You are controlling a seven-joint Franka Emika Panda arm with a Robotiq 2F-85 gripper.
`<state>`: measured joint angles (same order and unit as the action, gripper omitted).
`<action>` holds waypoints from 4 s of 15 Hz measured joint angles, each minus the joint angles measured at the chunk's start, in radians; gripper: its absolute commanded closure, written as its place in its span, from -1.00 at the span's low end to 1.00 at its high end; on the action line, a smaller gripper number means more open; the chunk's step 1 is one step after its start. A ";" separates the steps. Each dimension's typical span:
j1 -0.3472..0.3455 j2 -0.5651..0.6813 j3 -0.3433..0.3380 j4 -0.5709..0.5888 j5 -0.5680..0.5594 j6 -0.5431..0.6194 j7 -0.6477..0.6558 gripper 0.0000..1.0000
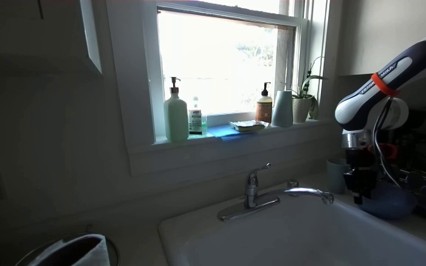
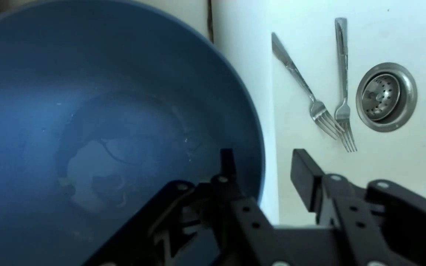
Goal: Remove the cup from the bowl, then put the bowl on the cup
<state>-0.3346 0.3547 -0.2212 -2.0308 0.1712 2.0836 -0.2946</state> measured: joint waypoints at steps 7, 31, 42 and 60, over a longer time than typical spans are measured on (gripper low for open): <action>-0.001 -0.008 -0.005 -0.006 -0.012 0.005 -0.009 0.96; 0.091 -0.216 0.002 0.127 -0.272 -0.397 0.047 0.91; 0.090 -0.176 0.009 0.153 -0.271 -0.277 0.051 0.98; 0.088 0.027 0.016 0.402 -0.268 -0.194 0.061 0.98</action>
<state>-0.2471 0.3818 -0.2055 -1.6283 -0.0964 1.8897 -0.2332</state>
